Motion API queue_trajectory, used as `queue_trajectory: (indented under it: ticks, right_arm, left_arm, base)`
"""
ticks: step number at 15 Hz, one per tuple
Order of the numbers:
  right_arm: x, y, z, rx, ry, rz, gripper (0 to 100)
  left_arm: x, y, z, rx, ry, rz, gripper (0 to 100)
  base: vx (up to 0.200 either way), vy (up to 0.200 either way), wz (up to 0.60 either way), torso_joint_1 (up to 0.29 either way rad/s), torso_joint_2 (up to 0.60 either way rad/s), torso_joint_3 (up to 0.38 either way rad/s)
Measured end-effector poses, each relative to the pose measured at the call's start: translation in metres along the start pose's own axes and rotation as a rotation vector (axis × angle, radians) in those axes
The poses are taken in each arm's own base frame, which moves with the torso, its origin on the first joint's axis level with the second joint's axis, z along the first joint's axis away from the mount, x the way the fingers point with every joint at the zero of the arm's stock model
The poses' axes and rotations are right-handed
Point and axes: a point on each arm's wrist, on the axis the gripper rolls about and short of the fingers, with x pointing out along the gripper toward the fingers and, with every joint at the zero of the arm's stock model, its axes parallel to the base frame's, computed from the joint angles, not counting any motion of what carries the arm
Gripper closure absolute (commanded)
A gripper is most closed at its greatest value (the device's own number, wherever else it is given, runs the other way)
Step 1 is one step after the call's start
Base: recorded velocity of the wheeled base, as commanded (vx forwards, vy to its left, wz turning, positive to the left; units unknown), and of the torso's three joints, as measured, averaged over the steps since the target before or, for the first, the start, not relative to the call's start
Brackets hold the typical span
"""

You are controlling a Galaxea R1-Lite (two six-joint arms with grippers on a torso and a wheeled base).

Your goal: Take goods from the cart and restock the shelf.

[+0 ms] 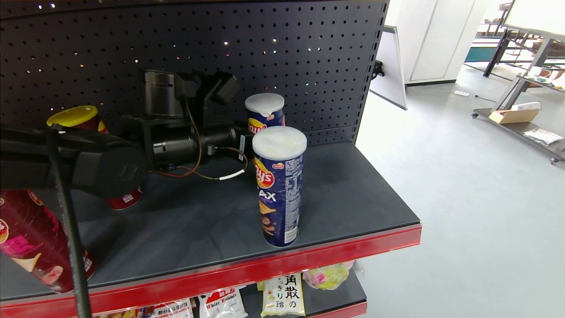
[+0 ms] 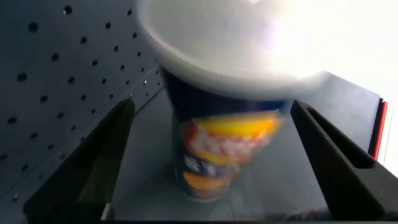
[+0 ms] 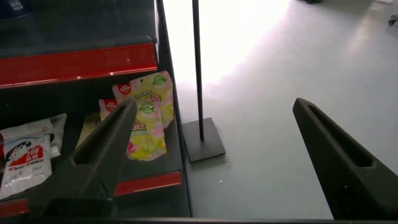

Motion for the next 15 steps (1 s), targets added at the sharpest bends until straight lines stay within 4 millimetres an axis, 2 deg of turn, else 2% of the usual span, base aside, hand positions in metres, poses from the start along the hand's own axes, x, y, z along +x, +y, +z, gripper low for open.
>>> queue_trajectory:
  ticks: [6,8,13,15]
  right_arm:
    - [0.0,0.0,0.0,0.0,0.0,0.0,0]
    - [0.0,0.0,0.0,0.0,0.0,0.0,0]
    - [0.0,0.0,0.0,0.001,0.0,0.0,0]
    - [0.0,0.0,0.0,0.0,0.0,0.0,0]
  left_arm:
    - [-0.052,-0.005,-0.019,-0.025,0.054,0.032,0]
    - [-0.077,-0.013,-0.028,-0.031,0.07,0.037,0]
    - [-0.161,-0.042,-0.041,-0.03,0.112,0.095,0]
    - [-0.203,-0.057,-0.044,-0.034,0.131,0.101,0]
  base:
    - [0.0,0.0,0.0,0.0,0.0,0.0]
    - [0.0,0.0,0.0,0.0,0.0,0.0]
    - [0.0,0.0,0.0,0.0,0.0,0.0]
    - [0.0,0.0,0.0,0.0,0.0,0.0]
